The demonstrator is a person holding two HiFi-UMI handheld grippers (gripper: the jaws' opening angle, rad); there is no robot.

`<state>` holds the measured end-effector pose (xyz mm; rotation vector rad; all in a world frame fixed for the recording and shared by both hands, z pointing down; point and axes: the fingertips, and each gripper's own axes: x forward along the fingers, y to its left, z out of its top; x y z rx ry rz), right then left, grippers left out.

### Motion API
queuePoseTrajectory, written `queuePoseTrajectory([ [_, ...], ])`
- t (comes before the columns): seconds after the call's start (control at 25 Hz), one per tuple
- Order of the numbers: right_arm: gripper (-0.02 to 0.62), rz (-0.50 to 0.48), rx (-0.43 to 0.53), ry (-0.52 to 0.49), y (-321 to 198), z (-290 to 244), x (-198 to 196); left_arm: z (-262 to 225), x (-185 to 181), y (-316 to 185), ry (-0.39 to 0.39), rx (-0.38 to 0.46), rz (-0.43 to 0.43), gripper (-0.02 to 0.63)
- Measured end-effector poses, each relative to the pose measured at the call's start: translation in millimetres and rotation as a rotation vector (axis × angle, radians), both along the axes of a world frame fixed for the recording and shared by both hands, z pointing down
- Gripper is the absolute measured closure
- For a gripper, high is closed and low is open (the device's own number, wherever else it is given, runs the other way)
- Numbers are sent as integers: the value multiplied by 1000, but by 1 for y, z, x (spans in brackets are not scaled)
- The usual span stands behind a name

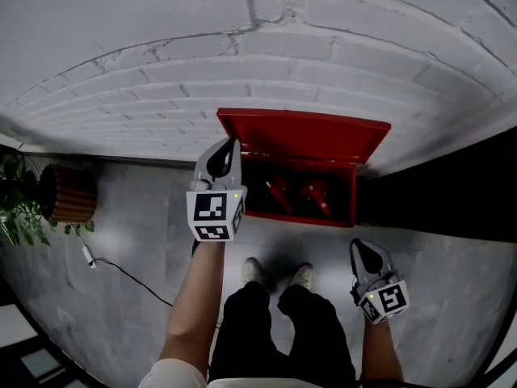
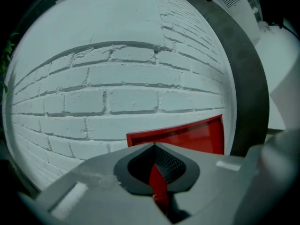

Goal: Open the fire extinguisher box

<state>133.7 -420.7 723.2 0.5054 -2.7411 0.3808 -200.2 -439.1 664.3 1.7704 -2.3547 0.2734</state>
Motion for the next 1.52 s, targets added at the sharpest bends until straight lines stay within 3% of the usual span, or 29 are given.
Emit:
queuePoseTrajectory([
  [0.32,588,12,25,-17,-1,-38,-12,-10,38,63,65,-60,0,601],
  [0.68,588,44,57,-50,-5,-111,-30,-59,64,117,104,-108,17,601],
  [1.08,588,82,95,-61,-11,-185,-43,-112,80,126,125,-127,55,601],
  [1.52,589,71,196,-120,-20,-281,-62,-198,99,117,84,-35,121,601],
])
